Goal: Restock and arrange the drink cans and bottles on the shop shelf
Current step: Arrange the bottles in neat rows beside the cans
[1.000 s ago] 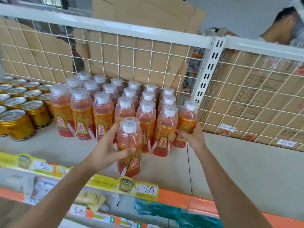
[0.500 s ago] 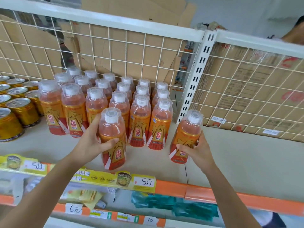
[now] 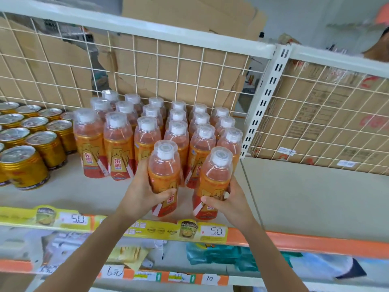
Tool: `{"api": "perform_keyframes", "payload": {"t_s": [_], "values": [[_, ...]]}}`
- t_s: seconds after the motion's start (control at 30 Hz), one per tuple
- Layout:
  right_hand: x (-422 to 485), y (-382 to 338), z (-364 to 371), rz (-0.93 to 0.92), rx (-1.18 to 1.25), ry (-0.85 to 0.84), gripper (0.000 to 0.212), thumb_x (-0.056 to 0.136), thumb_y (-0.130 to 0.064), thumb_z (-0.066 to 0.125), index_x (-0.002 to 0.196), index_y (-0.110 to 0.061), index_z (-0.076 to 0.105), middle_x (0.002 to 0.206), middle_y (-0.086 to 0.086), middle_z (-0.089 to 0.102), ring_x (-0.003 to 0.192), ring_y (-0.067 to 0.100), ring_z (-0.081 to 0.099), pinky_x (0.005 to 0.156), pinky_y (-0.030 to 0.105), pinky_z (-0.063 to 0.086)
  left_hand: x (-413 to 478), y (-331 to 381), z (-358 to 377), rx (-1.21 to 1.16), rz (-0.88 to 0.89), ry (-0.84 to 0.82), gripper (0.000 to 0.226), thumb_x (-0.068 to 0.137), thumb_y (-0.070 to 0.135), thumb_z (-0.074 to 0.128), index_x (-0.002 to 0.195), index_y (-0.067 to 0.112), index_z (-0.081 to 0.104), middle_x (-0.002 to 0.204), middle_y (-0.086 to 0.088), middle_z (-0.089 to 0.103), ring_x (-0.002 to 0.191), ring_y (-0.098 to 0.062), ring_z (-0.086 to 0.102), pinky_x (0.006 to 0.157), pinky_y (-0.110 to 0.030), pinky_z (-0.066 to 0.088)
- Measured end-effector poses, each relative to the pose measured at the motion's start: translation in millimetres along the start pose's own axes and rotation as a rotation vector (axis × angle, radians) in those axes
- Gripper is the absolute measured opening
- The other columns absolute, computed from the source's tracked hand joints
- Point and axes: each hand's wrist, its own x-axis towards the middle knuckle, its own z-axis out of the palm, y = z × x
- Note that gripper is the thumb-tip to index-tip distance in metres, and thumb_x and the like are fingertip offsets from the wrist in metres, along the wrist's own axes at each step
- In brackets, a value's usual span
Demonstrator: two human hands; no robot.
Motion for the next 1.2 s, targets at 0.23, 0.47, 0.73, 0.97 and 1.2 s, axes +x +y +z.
{"api": "perform_keyframes", "payload": {"t_s": [0.23,0.47,0.73,0.97,1.2], "values": [[9.6,-24.2,92.8,-0.034,-0.021,-0.015,0.077,0.065,-0.022,0.084,0.119,-0.048,0.036,0.118,-0.013,0.060,0.107,-0.001,0.058,0.090,0.019,0.048,0.7,-18.0,-76.0,0.013,0.009,-0.122,0.092,0.060,0.036,0.086,0.131,0.041,0.028,0.117,0.028,0.055,0.110,0.006,0.053,0.091,-0.016,0.045],[13.1,-51.2,166.1,-0.059,0.034,-0.019,0.074,0.071,-0.016,0.081,0.124,-0.038,0.035,0.115,-0.020,0.056,0.104,-0.015,0.053,0.081,0.003,0.041,3.9,-38.4,-148.6,0.124,-0.004,-0.199,0.094,0.066,0.032,0.077,0.138,0.035,0.018,0.116,0.029,0.045,0.099,0.028,0.045,0.078,0.002,0.039],[18.8,-66.5,222.8,-0.037,0.014,0.025,0.072,0.075,-0.025,0.078,0.131,-0.037,0.033,0.120,-0.016,0.055,0.104,-0.018,0.050,0.081,0.001,0.039,10.0,-56.9,-202.2,0.099,0.034,-0.205,0.084,0.062,0.042,0.076,0.125,0.056,0.023,0.120,0.039,0.047,0.109,0.020,0.045,0.084,-0.009,0.041],[22.1,-69.6,257.6,-0.031,-0.068,0.211,0.090,0.065,-0.056,0.066,0.141,-0.021,0.032,0.134,-0.001,0.047,0.123,0.012,0.048,0.099,0.037,0.045,12.2,-69.5,-211.2,-0.041,0.069,-0.194,0.086,0.065,0.066,0.067,0.136,0.059,0.018,0.140,0.028,0.037,0.128,0.008,0.038,0.096,-0.011,0.039],[18.1,-57.1,265.9,0.067,-0.031,0.181,0.098,0.059,-0.045,0.075,0.140,-0.022,0.025,0.123,-0.004,0.056,0.111,0.009,0.057,0.097,0.037,0.048,-6.9,-106.0,-187.8,-0.169,-0.125,-0.286,0.100,0.058,0.049,0.082,0.138,0.031,0.023,0.125,0.016,0.052,0.111,0.011,0.051,0.084,-0.006,0.044]]}}
